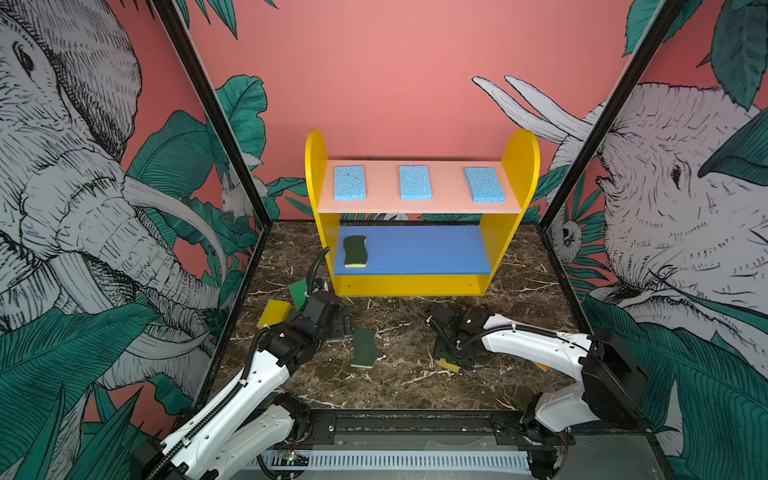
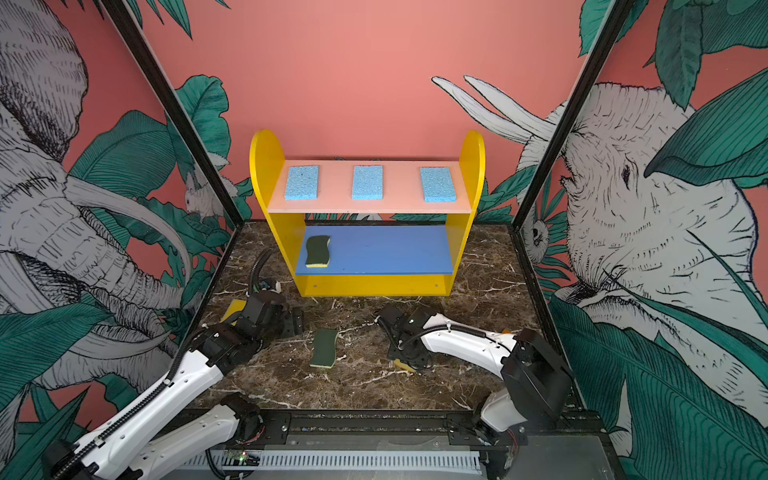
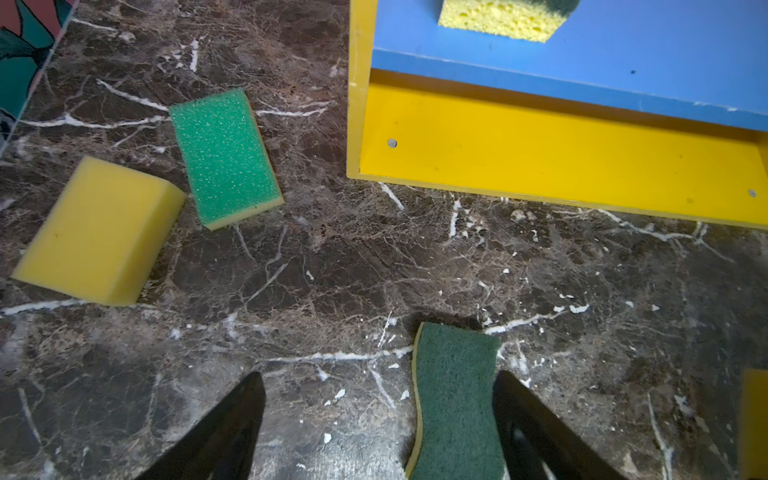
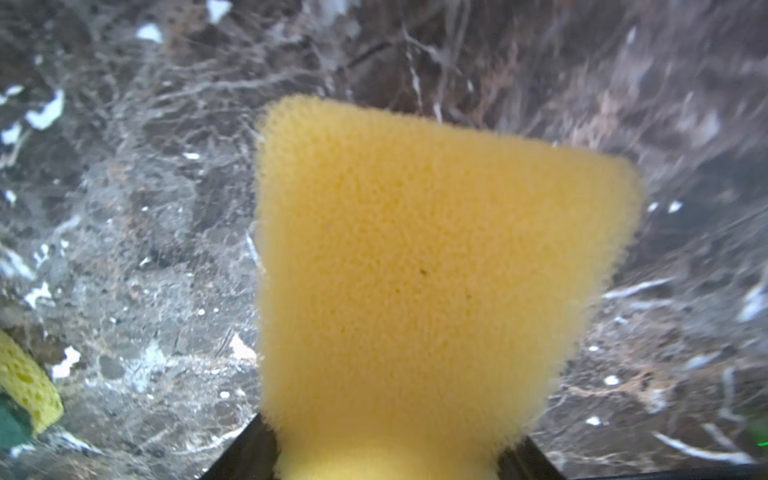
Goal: Place and organize the cleaning sponges onto the shelf
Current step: 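Carry the yellow sponge with the right gripper toward the blue lower shelf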
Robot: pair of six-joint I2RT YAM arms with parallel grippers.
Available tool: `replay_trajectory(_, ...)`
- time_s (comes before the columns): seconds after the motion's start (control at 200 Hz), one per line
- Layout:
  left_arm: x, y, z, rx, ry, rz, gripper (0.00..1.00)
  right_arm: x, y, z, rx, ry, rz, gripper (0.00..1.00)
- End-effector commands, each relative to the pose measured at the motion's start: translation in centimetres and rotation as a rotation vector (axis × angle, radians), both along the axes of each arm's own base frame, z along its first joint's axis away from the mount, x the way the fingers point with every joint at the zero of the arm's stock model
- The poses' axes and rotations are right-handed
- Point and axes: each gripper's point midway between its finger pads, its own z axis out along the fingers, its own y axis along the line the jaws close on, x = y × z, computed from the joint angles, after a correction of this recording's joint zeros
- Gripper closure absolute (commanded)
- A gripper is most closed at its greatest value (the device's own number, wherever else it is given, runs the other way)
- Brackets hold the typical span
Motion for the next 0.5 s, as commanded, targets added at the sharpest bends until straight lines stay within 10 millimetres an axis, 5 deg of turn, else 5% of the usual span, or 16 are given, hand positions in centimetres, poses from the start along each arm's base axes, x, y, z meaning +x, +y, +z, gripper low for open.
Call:
replay_trajectory(0.0, 0.0, 1.0, 1.5, 0.017, -0.032, 0.041, 0.13, 0.5, -1.0, 0.7, -0.083, -0.022, 0.113, 0.37)
replay_trajectory(0.495, -0.1, 2.7, 4.1, 0.042, -0.087, 0.115, 0.14, 6.6, 3.7, 9.8, -0.045, -0.353, 0.409, 0.36)
